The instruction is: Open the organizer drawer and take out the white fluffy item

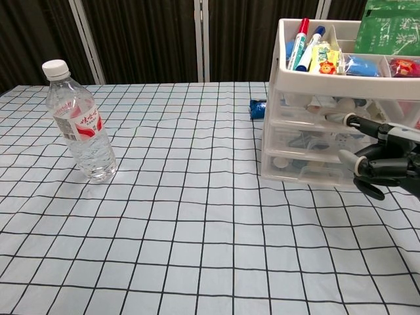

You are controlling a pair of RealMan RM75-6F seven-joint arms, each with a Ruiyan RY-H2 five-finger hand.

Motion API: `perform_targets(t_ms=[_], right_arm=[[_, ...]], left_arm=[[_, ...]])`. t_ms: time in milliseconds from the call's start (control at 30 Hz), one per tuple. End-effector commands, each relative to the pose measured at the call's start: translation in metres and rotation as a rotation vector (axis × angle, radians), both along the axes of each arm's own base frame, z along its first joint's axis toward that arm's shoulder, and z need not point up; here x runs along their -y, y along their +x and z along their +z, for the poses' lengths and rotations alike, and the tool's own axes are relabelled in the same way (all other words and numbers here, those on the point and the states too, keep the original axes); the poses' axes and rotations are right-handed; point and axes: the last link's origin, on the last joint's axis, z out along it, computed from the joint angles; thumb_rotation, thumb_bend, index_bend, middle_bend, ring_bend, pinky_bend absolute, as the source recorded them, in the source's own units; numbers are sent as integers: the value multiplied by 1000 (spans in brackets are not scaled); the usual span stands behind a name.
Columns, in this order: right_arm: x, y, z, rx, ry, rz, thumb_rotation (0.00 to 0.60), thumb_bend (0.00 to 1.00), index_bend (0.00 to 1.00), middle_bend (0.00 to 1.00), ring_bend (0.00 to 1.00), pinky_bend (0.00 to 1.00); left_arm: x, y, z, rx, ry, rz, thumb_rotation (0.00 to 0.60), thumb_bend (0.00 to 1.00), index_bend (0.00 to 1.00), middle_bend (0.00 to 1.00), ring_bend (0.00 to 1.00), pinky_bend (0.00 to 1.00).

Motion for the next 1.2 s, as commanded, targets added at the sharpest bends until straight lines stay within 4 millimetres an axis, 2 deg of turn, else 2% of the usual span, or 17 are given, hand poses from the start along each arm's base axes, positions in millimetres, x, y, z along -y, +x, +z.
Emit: perform_targets(t_ms=[33,300,633,1200], right_arm=[[1,1,-1,33,2,-8,600,486,9,967,984,836],[0,1,-4,79,28,-20,600,494,109,967,983,836],[-6,3,-4,108,45,-10,600,494,113,967,983,835],[-35,1,10,118,21,62,600,494,112,967,979,834]], left_arm=[[0,0,1,2,2,0,600,122,0,0,0,0],[0,0,1,2,-1,3,600,121,0,0,0,0],[0,0,1,2,0,4,600,121,0,0,0,0],[0,1,0,-1,-3,1,600,121,0,0,0,0]])
